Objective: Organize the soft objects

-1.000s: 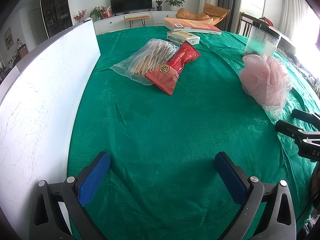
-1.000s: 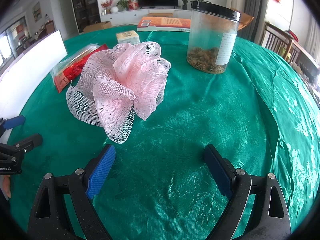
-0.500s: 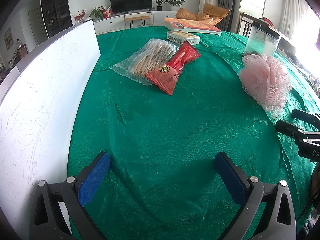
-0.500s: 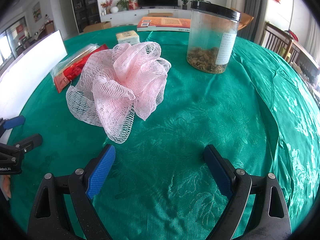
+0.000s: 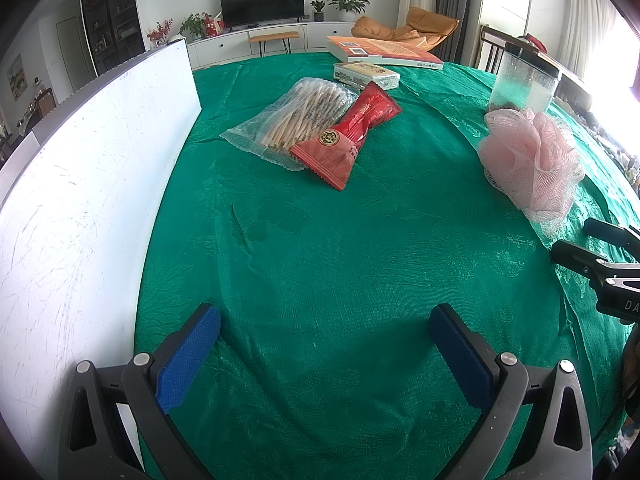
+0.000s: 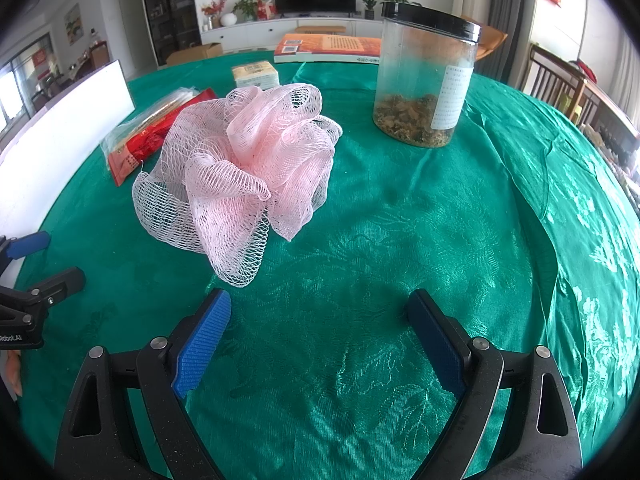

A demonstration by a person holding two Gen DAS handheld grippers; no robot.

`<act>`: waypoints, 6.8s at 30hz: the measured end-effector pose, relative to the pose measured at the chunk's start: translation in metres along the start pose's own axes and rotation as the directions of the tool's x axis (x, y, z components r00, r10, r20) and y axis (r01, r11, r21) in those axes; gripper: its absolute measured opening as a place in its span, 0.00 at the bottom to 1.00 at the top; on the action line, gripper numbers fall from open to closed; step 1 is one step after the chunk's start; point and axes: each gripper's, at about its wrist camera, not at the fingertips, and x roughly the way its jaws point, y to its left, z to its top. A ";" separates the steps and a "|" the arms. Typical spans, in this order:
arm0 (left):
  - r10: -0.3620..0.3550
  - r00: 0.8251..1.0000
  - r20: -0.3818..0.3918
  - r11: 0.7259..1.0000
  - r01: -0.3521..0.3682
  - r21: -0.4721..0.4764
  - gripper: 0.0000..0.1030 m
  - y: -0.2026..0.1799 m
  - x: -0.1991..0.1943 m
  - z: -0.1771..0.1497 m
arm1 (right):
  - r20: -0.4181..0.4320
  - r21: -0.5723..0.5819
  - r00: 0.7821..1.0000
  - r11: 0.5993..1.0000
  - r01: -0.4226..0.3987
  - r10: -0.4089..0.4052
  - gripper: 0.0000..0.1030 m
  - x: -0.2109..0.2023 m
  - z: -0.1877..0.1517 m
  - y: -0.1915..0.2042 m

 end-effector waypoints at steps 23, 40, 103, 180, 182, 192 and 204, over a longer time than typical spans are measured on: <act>-0.070 0.996 -0.060 0.990 0.062 -0.128 0.96 0.003 -0.008 0.081 | 0.000 0.001 1.000 1.000 -0.002 0.002 0.89 0.000 0.000 0.000; -0.047 0.982 -0.184 0.998 0.054 0.035 0.87 0.003 0.107 0.157 | -0.001 0.004 1.000 1.000 -0.007 0.007 0.90 0.000 0.001 -0.001; 0.051 0.999 -0.008 0.997 -0.051 -0.063 1.00 0.005 0.003 0.001 | -0.042 0.113 0.998 0.993 -0.044 0.049 0.88 0.009 0.032 0.009; 0.445 0.887 0.124 0.894 -0.432 -0.117 0.98 0.126 -0.188 -0.014 | -0.061 0.028 0.878 0.880 -0.474 0.474 0.77 -0.074 0.040 0.178; 0.410 0.902 0.138 0.911 -0.399 -0.101 0.98 0.112 -0.188 -0.009 | -0.053 0.037 0.899 0.900 -0.434 0.436 0.77 -0.067 0.035 0.163; -0.160 0.983 0.088 0.987 0.161 -0.004 0.98 -0.003 -0.157 -0.002 | -0.022 0.000 1.000 1.000 0.012 -0.012 0.77 -0.028 -0.016 0.058; -0.025 1.000 -0.004 0.999 0.025 -0.040 0.98 -0.022 -0.009 0.005 | -0.004 0.057 0.999 0.997 0.049 -0.048 0.85 -0.022 -0.023 0.022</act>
